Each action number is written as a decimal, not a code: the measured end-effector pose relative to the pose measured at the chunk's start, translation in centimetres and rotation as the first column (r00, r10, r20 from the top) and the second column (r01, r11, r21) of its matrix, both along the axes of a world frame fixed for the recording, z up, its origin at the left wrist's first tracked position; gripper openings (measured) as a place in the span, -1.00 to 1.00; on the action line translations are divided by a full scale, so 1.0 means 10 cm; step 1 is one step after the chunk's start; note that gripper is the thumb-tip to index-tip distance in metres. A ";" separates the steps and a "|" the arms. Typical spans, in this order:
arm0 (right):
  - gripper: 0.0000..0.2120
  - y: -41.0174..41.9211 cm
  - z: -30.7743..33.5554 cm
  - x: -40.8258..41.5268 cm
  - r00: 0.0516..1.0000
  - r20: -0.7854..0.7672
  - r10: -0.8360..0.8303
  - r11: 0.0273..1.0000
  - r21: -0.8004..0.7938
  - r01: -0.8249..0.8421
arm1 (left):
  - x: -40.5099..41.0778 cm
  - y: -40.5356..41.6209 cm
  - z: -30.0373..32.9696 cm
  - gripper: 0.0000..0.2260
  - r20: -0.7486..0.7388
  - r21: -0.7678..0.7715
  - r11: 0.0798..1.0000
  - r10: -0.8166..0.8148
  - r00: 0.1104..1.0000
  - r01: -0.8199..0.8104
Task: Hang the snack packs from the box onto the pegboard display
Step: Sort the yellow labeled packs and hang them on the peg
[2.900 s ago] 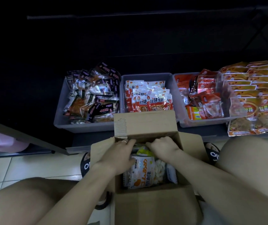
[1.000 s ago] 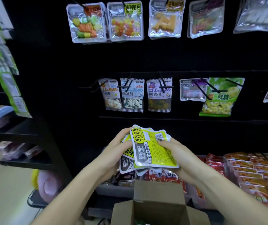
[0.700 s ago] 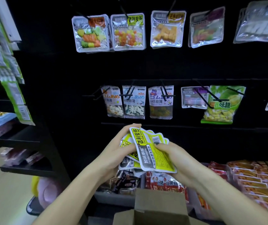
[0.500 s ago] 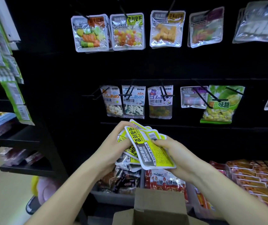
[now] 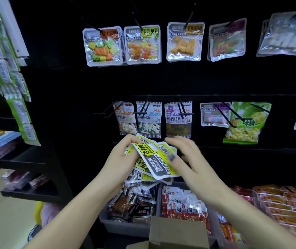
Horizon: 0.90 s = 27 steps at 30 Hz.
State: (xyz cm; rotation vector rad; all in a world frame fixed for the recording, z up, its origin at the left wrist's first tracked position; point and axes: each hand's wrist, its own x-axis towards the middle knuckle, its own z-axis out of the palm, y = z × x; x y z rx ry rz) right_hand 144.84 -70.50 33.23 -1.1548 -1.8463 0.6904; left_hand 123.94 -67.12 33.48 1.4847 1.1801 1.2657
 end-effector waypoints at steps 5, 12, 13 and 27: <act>-0.22 -0.05 0.16 -0.02 0.914 0.400 0.063 0.977 0.163 -0.139 | -0.06 0.01 0.31 -0.86 0.032 0.045 0.998 0.030 0.999 -0.031; -0.57 0.28 0.49 -0.03 0.966 0.255 0.031 0.896 0.421 -0.140 | -0.17 0.04 0.71 -0.87 -0.007 0.129 0.992 0.006 1.000 -0.005; -0.59 0.30 0.56 -0.05 0.973 0.227 0.040 0.893 0.428 -0.137 | -0.19 0.06 0.75 -0.89 -0.005 0.148 0.989 0.012 1.000 -0.011; -0.73 1.18 1.88 -0.57 0.782 -0.621 0.056 0.997 -0.002 -0.073 | -0.59 0.55 1.16 -0.89 0.140 0.184 0.954 0.213 0.967 -0.237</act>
